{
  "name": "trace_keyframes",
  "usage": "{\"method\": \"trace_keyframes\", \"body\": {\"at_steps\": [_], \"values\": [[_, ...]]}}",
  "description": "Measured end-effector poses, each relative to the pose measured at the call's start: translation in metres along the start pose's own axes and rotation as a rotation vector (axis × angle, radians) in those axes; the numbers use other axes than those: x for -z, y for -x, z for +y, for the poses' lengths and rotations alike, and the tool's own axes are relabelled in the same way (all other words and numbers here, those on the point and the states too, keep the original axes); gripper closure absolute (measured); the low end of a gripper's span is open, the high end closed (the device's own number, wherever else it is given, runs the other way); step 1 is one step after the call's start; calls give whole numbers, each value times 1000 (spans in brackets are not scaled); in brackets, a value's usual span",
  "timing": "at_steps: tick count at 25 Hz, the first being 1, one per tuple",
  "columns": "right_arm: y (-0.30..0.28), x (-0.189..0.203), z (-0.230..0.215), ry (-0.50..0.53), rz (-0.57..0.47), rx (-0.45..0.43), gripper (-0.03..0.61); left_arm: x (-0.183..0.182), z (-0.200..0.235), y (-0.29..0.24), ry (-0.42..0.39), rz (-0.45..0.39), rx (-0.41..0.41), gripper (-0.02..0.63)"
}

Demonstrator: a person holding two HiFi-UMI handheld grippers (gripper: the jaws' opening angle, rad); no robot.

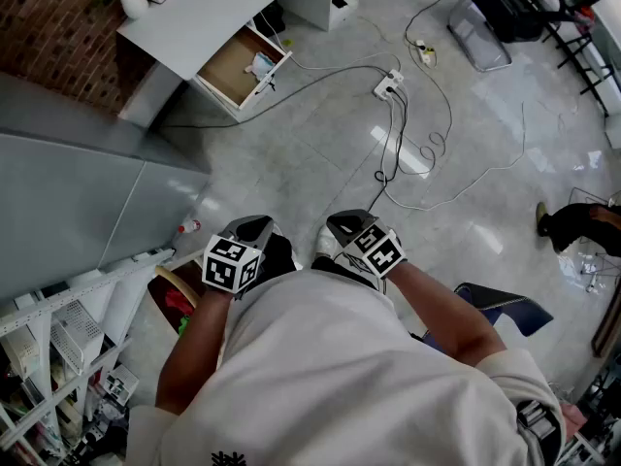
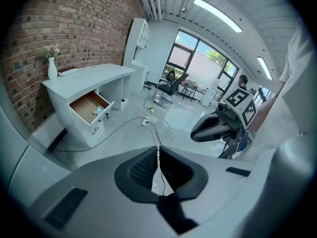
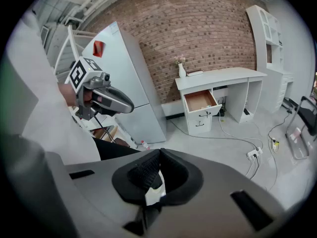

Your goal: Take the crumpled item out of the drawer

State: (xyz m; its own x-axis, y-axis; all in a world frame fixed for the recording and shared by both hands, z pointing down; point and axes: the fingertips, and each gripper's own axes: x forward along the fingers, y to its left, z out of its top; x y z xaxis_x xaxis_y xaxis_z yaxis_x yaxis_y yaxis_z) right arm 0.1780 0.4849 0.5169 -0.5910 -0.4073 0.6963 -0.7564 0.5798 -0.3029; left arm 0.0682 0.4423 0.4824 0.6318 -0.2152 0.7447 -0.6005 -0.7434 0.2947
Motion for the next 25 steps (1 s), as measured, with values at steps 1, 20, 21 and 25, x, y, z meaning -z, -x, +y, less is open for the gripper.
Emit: {"method": "trace_keyframes", "body": {"at_steps": [1,20,21,25], "values": [[-2,-2,-3,-9,-1,2,551,-2,2,-3,1,5,5,583],[-111,-139,-99,-12,9,139,548,-111,165,-33,-104,-55,118,583],[-121,-155,-100,-5,16,146,547,-115,183,-27,-102,-53,121,583],[-176,-229,-99,4,50,155,537,-129,270,0,-82,-39,121,583]]}}
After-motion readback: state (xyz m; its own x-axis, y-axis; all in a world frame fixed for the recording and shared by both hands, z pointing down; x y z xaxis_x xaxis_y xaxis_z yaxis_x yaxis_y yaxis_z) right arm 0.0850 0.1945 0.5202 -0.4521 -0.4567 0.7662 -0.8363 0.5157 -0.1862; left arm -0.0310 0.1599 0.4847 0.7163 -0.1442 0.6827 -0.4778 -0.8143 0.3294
